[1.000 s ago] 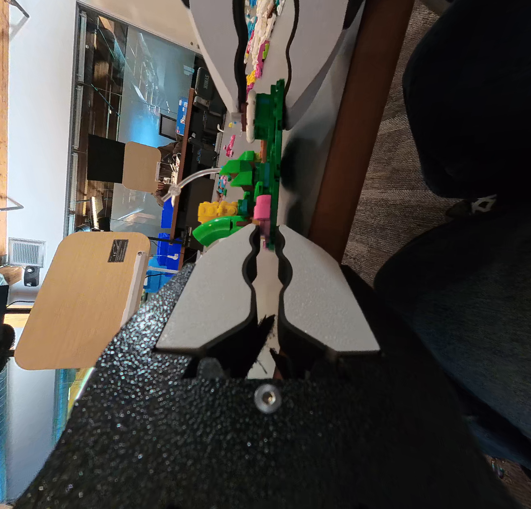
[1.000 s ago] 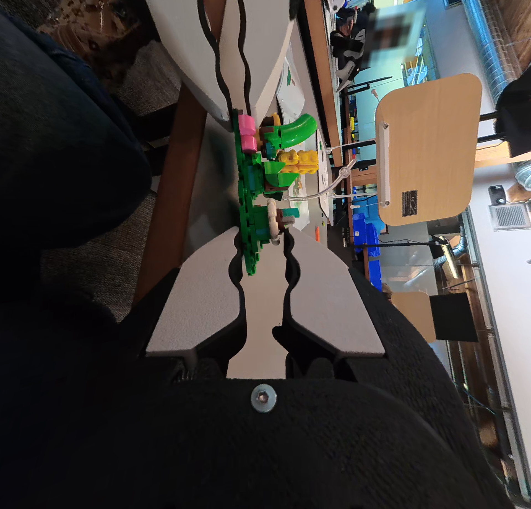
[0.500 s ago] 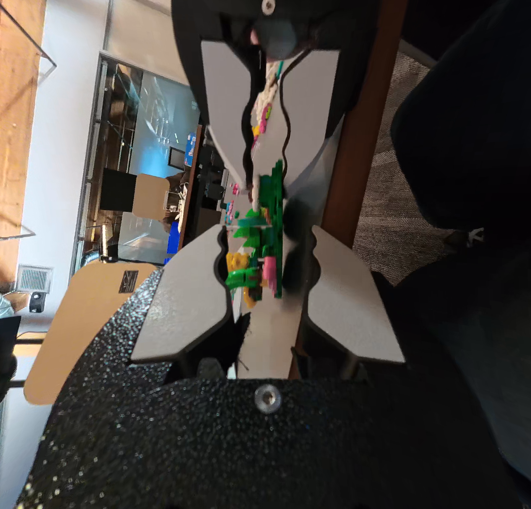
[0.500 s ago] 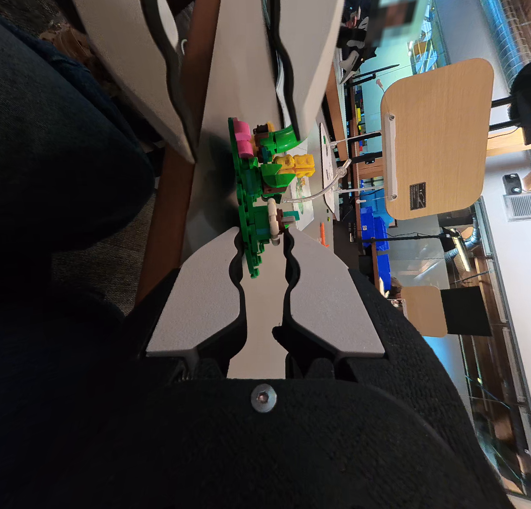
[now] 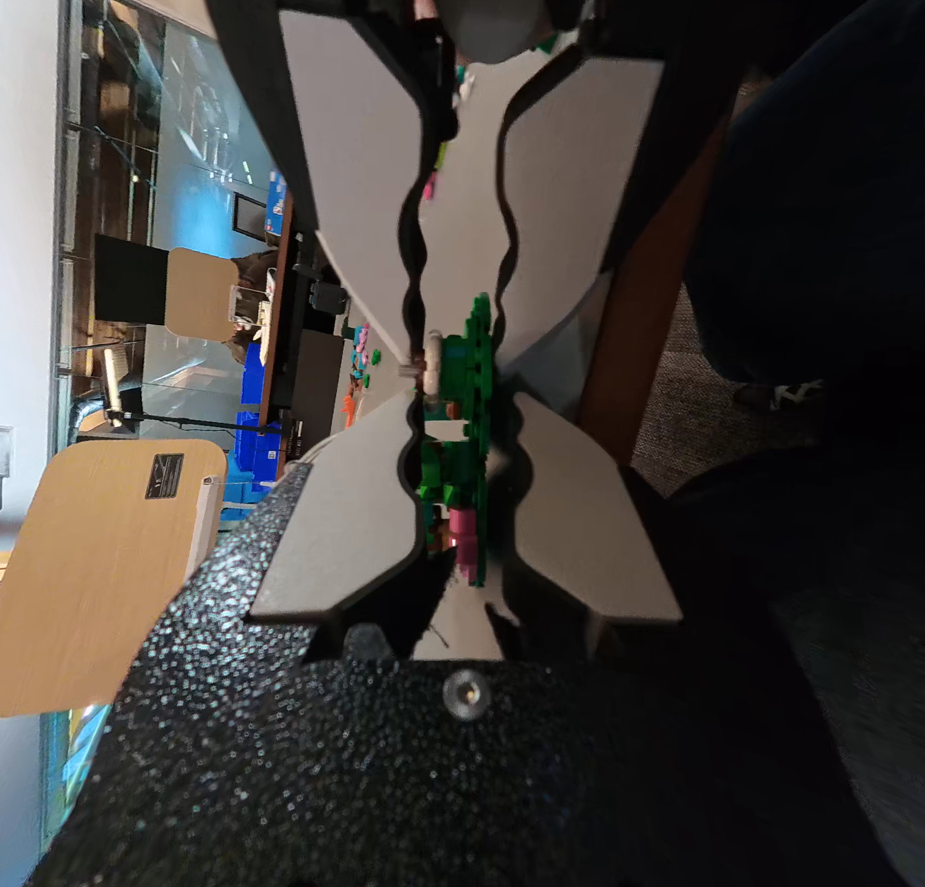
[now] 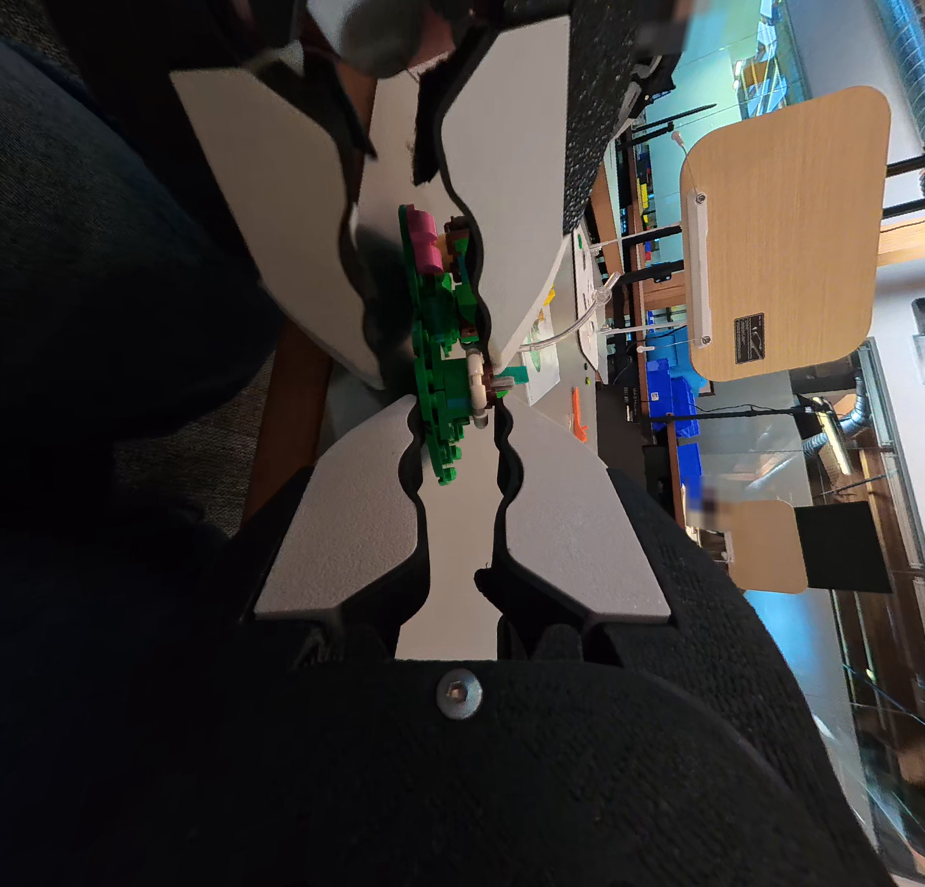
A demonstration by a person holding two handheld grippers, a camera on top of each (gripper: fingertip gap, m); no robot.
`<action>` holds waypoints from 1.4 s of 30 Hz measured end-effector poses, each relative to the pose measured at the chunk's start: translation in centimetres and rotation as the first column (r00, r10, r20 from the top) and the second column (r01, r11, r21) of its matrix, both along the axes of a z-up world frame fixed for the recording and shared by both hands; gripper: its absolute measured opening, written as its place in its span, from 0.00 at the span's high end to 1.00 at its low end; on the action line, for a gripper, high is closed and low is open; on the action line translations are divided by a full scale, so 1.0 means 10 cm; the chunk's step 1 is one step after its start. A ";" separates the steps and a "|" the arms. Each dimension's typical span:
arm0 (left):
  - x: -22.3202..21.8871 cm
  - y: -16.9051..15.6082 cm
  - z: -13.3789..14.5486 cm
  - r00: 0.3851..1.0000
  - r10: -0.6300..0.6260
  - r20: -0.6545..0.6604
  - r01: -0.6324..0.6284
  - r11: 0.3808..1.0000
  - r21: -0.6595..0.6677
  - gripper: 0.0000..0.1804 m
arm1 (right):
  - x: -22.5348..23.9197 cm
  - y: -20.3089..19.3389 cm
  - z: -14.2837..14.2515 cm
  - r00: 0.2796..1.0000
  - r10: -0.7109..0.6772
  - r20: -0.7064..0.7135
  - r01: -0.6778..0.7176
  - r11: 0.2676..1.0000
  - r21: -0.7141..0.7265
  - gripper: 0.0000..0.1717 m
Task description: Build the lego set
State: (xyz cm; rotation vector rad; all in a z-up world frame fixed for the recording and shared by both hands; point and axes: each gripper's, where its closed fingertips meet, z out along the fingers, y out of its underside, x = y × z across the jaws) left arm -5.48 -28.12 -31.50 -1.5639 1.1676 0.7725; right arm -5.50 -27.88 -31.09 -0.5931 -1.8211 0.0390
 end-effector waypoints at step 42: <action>-0.03 0.00 0.10 0.988 -0.054 0.142 0.063 0.996 -0.061 0.88 | 0.03 -0.01 0.09 0.998 0.046 -0.051 -0.052 0.991 -0.122 0.85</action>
